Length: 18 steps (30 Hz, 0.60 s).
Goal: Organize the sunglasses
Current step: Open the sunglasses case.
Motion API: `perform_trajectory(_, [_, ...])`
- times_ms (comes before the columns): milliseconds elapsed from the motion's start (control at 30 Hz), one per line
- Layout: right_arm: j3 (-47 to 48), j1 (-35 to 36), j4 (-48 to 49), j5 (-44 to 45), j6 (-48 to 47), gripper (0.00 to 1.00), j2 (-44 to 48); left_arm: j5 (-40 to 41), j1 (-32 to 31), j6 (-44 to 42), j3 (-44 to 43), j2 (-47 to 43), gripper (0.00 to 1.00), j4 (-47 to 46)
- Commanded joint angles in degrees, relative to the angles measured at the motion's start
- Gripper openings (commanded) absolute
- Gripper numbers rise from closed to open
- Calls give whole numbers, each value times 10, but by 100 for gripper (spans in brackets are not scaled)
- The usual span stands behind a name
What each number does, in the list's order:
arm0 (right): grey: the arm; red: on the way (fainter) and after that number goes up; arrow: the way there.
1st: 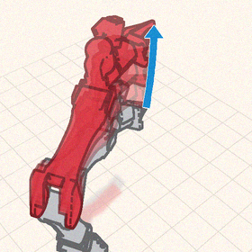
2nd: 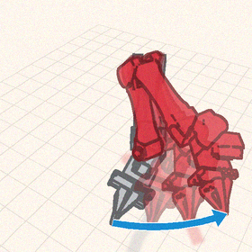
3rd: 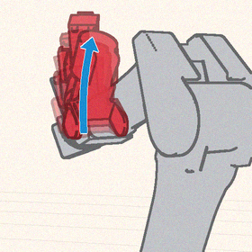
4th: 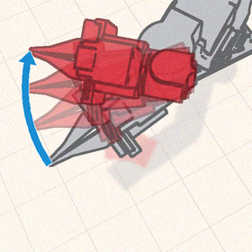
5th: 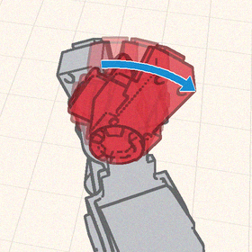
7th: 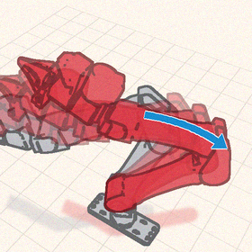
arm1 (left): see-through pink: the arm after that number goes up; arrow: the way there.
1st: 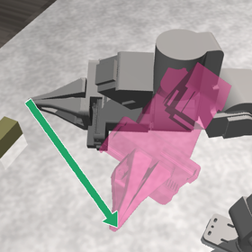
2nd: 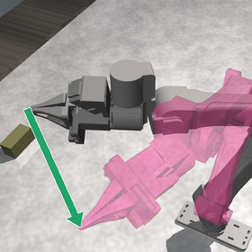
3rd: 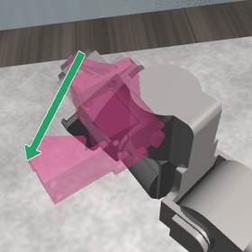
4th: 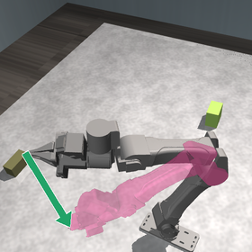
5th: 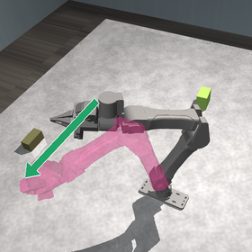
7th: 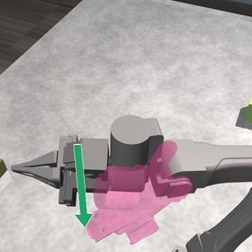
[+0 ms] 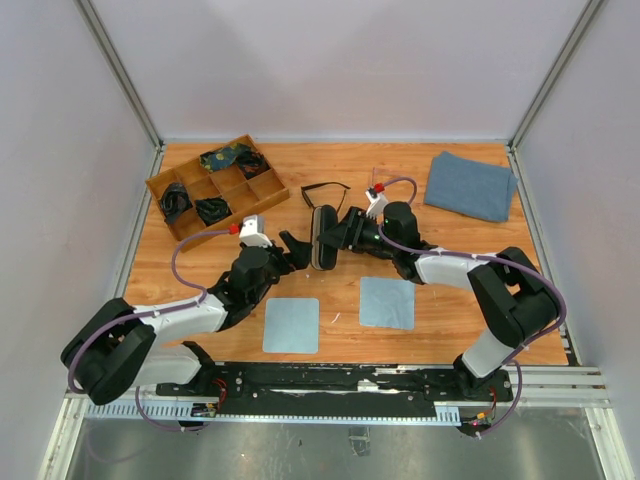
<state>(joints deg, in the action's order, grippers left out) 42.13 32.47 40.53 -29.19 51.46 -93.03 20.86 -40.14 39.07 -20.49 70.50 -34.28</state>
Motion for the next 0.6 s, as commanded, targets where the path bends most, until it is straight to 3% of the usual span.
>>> perform_trajectory(0, [6, 3, 113, -79, 42, 1, 21, 32, 17, -21, 27, 23, 99, 77])
perform_trajectory(400, [0, -4, 120, -80, 50, 1, 8, 28, 25, -18, 37, 20, 98, 74])
perform_trajectory(567, [14, -4, 61, -80, 20, 1, 1, 34, 24, -24, 33, -28, 98, 106])
